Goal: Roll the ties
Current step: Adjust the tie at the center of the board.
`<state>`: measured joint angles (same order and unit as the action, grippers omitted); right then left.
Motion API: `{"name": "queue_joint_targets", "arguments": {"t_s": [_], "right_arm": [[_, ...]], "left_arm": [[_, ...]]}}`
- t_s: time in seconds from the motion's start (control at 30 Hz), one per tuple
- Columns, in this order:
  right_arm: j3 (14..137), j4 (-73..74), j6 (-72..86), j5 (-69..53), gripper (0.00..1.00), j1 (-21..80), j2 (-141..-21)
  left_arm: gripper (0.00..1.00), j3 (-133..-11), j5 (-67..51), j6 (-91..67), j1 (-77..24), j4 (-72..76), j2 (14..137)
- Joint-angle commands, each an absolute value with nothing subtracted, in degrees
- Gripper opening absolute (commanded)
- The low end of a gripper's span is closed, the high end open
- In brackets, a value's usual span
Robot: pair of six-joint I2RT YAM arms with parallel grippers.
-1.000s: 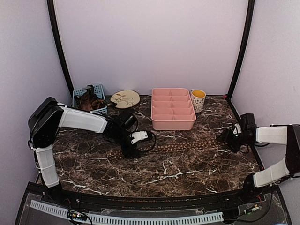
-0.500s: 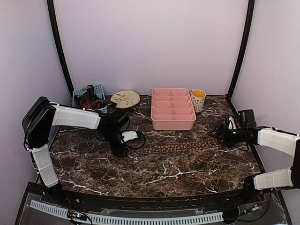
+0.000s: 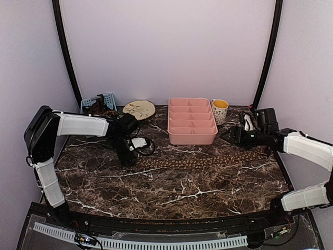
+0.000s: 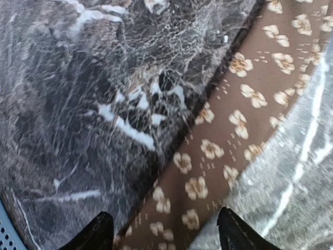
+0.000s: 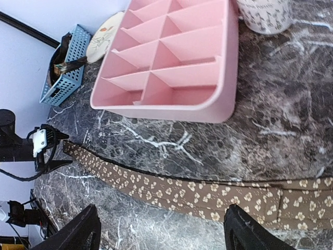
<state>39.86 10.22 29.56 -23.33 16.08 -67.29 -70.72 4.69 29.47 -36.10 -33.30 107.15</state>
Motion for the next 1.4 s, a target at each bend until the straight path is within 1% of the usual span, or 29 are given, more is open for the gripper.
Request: {"name": "queue_joint_targets", "arguments": {"t_s": [0.0,0.03,0.1,0.17,0.2,0.27,0.33,0.4,0.47,0.63,0.7,0.77,0.93,1.17,1.27,1.37], "right_arm": [[46.52,8.71,25.20,-17.20,0.82,20.62,-67.97],[48.11,8.75,24.22,-15.98,0.84,21.88,-68.06],[50.77,8.14,22.58,-15.50,0.93,22.82,-68.24],[51.57,4.57,24.61,-17.41,0.99,22.89,-67.92],[51.61,2.50,27.28,-17.74,0.97,22.79,-67.51],[50.89,-2.05,31.99,-17.74,0.97,22.72,-66.57],[49.80,-5.23,34.93,-18.43,0.97,22.31,-66.09],[49.64,-7.66,34.96,-23.15,0.97,22.07,-66.95],[49.48,-9.24,35.71,-27.17,0.97,22.08,-68.38],[44.73,-18.53,40.78,-36.39,0.97,22.44,-71.10],[42.97,-21.00,42.12,-38.31,0.97,23.28,-72.55],[42.17,-21.31,42.19,-38.37,0.97,24.39,-73.89],[40.87,-22.56,43.40,-37.09,0.97,27.30,-77.60],[40.74,-28.02,46.85,-37.17,0.97,31.54,-84.57],[41.34,-28.71,47.26,-37.21,0.97,32.49,-86.91],[41.92,-28.56,47.27,-36.61,0.97,33.46,-88.75]], "left_arm": [[0.96,-69.00,3.59,21.91,-35.86,-34.08,91.23],[0.98,-67.98,2.99,19.69,-35.86,-31.81,87.62],[0.99,-64.43,1.73,14.00,-35.86,-21.93,80.13],[0.99,-58.19,2.22,5.66,-35.82,-8.95,73.40],[0.99,-54.76,0.31,2.01,-35.69,-3.35,71.02],[0.99,-50.34,-2.40,-5.36,-35.60,3.86,68.68],[0.99,-49.65,-4.43,-10.95,-34.80,5.62,68.97],[0.99,-50.05,-10.33,-15.02,-32.92,5.29,69.50],[0.99,-46.12,-20.42,-18.82,-31.09,12.71,69.31],[0.99,-40.72,-36.82,-28.03,-24.10,21.76,75.17],[0.97,-37.42,-41.43,-33.68,-21.11,30.41,77.39],[0.94,-36.44,-43.87,-36.01,-19.32,33.36,80.86],[0.91,-36.96,-47.15,-36.79,-18.98,35.66,88.75],[0.91,-35.27,-47.08,-38.38,-18.97,38.12,94.91],[0.91,-33.02,-45.51,-39.89,-18.94,40.13,97.63],[0.91,-32.69,-42.94,-39.35,-18.83,37.72,100.84]]}}
